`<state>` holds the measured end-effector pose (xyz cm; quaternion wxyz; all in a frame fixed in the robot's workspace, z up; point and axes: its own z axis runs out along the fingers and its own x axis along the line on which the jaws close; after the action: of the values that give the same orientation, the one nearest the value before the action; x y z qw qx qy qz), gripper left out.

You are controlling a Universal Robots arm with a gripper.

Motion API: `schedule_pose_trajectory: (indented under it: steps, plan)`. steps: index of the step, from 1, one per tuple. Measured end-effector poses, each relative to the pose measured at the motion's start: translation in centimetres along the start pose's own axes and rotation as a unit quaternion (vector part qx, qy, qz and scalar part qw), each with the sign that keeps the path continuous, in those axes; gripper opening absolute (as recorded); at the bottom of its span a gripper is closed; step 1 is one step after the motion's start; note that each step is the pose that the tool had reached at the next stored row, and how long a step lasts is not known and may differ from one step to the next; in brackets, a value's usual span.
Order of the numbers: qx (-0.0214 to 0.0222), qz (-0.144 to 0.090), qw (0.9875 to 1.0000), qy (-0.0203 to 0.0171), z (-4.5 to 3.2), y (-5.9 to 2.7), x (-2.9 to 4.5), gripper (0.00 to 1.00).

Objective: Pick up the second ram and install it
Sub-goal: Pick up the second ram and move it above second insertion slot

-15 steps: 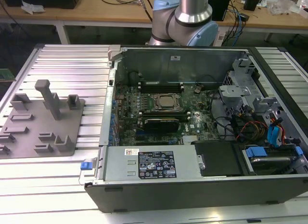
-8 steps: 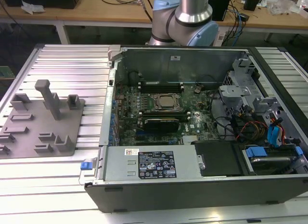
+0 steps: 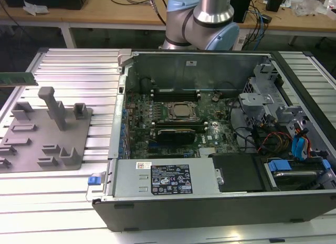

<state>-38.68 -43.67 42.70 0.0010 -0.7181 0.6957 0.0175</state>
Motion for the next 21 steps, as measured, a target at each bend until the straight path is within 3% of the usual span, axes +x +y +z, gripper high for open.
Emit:
schedule_pose_trajectory:
  steps: [11,14,21]
  plan:
    - [0.0000,0.000,1.0000,0.0000,-0.09,-3.53,0.11,0.09]
    - [0.0000,0.000,1.0000,0.0000,-0.12,-5.08,0.16,0.09]
    - [0.0000,0.000,1.0000,0.0000,-0.17,-7.08,0.22,0.09]
